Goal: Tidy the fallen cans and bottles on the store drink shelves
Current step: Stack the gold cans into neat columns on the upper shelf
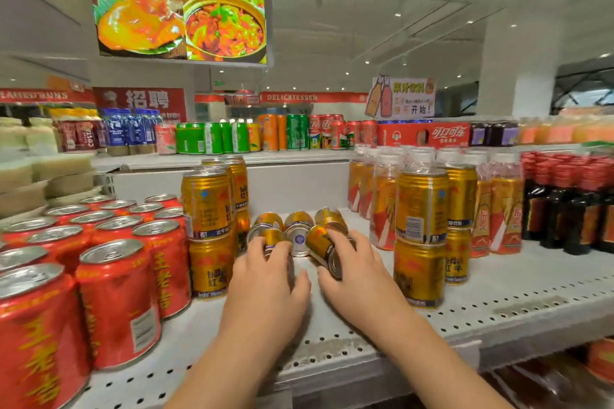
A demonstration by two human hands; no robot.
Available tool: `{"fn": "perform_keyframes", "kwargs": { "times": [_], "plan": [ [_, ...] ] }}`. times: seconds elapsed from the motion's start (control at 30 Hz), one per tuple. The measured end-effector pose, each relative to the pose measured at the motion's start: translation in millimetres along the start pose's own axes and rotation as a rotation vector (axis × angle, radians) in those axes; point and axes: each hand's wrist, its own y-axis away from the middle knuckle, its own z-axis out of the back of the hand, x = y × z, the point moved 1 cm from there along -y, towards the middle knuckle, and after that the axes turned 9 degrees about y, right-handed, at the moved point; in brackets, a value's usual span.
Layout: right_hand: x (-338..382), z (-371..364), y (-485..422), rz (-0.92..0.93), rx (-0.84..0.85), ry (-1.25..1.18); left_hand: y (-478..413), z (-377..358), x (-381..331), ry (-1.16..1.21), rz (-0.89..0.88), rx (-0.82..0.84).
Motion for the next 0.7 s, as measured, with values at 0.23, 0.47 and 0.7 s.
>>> {"fn": "perform_keyframes", "kwargs": {
  "times": [0.23, 0.47, 0.7],
  "plan": [
    [4, 14, 8, 0.006, -0.209, 0.013, 8, 16, -15, 0.096, -0.108, -0.179],
    [3, 11, 5, 0.025, -0.180, 0.092, 1, 13, -6, 0.041, 0.064, -0.081],
    [4, 10, 4, -0.022, -0.117, 0.186, 3, 32, -6, -0.450, -0.057, -0.019]
  ]
}}
